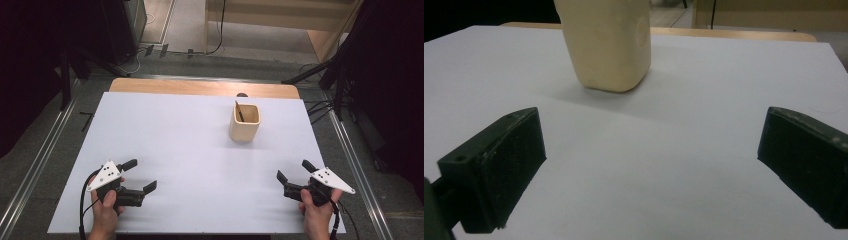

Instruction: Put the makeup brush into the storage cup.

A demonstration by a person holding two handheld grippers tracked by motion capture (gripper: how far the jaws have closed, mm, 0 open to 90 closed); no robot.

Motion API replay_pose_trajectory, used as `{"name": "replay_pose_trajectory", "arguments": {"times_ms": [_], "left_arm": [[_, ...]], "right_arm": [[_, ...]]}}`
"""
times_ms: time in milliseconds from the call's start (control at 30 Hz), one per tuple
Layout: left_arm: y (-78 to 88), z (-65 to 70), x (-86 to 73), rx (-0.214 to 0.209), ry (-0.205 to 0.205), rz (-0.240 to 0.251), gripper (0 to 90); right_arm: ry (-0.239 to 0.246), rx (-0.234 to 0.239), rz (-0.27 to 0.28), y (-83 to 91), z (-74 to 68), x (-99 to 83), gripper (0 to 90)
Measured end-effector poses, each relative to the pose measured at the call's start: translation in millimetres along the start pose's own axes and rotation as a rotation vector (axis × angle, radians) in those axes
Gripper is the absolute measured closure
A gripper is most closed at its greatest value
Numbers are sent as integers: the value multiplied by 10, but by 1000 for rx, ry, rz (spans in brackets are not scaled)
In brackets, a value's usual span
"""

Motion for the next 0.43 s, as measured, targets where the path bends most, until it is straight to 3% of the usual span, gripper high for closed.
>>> {"name": "replay_pose_trajectory", "arguments": {"times_ms": [233, 433], "left_arm": [[-15, 9, -2, 4, -9, -7, 0], [-18, 0, 20, 2, -4, 2, 0]], "right_arm": [[4, -6, 2, 110, 73, -25, 0], [-5, 23, 3, 127, 89, -14, 0]]}}
Point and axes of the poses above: each handheld gripper's, and its own axes: y roughly backward along the jaws, x roughly out of its top, z roughly to its right, the point moved 4 cm from there along -y, roughly forward along the jaws, and after that the axes turned 4 degrees about -y, right-handed, at the moved point
